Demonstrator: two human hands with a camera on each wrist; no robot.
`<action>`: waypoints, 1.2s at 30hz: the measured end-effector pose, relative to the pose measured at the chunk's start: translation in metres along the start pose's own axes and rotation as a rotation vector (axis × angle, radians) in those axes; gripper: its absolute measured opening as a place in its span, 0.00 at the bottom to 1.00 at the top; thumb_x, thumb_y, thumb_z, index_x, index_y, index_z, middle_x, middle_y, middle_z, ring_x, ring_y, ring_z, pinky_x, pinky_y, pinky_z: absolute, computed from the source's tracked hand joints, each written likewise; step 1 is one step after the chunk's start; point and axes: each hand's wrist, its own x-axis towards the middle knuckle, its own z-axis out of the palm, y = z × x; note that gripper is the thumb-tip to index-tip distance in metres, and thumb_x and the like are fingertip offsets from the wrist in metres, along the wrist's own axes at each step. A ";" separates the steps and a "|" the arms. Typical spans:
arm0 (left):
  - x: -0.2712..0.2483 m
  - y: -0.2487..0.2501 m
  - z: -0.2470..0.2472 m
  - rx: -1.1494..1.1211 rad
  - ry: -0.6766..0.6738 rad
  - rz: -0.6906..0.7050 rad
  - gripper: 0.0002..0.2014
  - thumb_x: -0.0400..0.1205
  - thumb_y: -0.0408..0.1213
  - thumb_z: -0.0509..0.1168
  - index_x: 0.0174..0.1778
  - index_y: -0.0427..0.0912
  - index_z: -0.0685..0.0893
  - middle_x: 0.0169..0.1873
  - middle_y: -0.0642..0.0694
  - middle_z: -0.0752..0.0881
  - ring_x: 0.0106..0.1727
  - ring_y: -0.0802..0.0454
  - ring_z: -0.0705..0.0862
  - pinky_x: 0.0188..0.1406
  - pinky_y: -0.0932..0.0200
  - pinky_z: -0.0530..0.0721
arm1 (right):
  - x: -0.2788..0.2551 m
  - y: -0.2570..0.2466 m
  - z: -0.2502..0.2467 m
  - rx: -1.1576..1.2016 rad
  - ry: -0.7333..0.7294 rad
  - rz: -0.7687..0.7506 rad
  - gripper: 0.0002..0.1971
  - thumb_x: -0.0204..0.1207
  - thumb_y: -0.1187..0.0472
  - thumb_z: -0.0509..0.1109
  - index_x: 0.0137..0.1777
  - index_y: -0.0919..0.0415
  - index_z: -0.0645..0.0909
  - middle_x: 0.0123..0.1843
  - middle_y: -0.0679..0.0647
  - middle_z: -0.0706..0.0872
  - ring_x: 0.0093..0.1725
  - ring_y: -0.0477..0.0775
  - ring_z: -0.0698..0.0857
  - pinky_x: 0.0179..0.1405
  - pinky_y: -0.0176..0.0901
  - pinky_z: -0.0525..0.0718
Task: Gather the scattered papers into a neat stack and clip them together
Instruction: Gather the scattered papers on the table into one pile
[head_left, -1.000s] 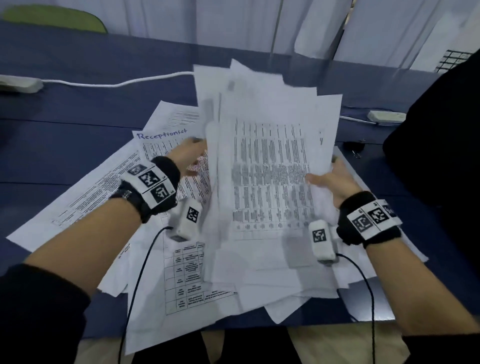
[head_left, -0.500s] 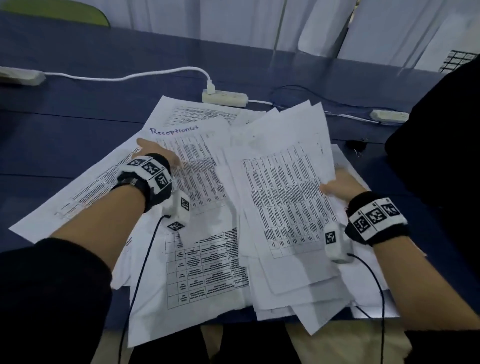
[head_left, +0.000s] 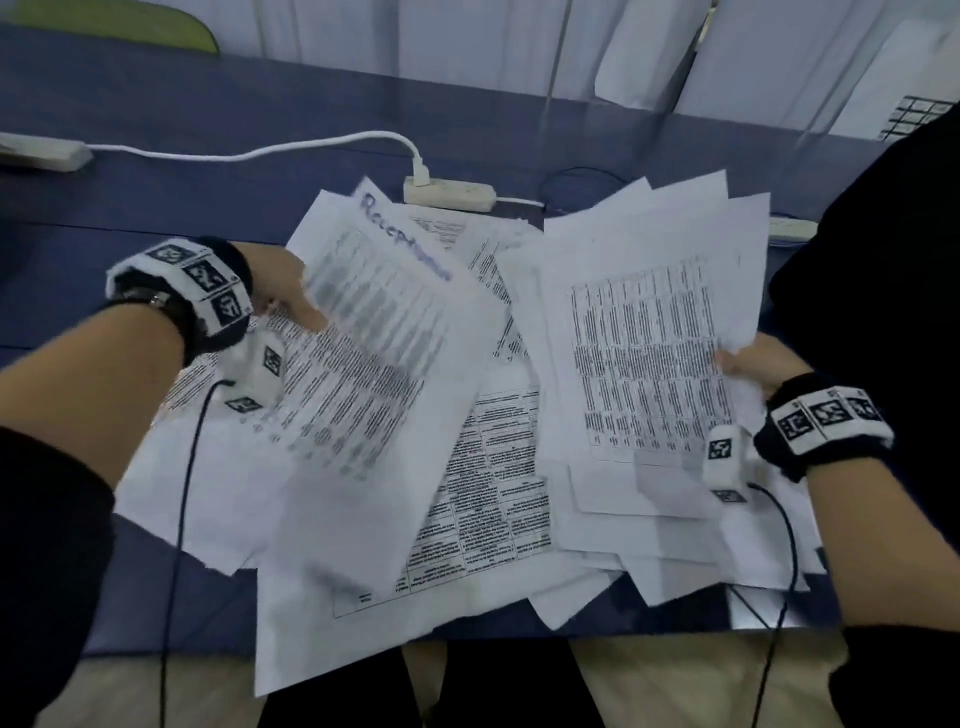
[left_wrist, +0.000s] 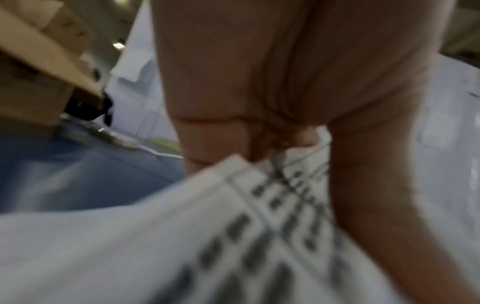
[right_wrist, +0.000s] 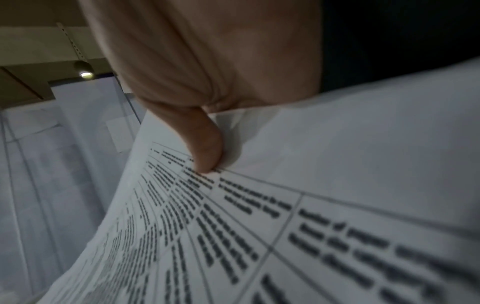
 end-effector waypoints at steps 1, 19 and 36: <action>-0.005 0.004 0.004 0.047 -0.018 0.017 0.20 0.70 0.43 0.76 0.29 0.34 0.73 0.32 0.36 0.77 0.29 0.49 0.68 0.27 0.60 0.66 | 0.000 0.001 0.001 -0.028 -0.006 0.011 0.15 0.81 0.66 0.59 0.63 0.75 0.74 0.64 0.70 0.77 0.62 0.65 0.77 0.48 0.41 0.65; -0.025 0.063 0.068 -0.036 -0.067 0.281 0.31 0.67 0.32 0.78 0.65 0.35 0.74 0.61 0.37 0.83 0.55 0.43 0.81 0.54 0.54 0.76 | -0.009 -0.007 0.013 0.293 0.118 0.058 0.22 0.76 0.70 0.69 0.68 0.77 0.73 0.70 0.69 0.78 0.69 0.64 0.78 0.66 0.47 0.73; 0.034 -0.092 0.024 -0.141 0.221 -0.249 0.41 0.75 0.49 0.70 0.79 0.31 0.63 0.78 0.31 0.67 0.77 0.32 0.67 0.78 0.41 0.65 | -0.031 -0.029 0.016 0.164 -0.070 -0.004 0.24 0.75 0.67 0.70 0.71 0.73 0.72 0.70 0.65 0.79 0.67 0.62 0.78 0.57 0.38 0.70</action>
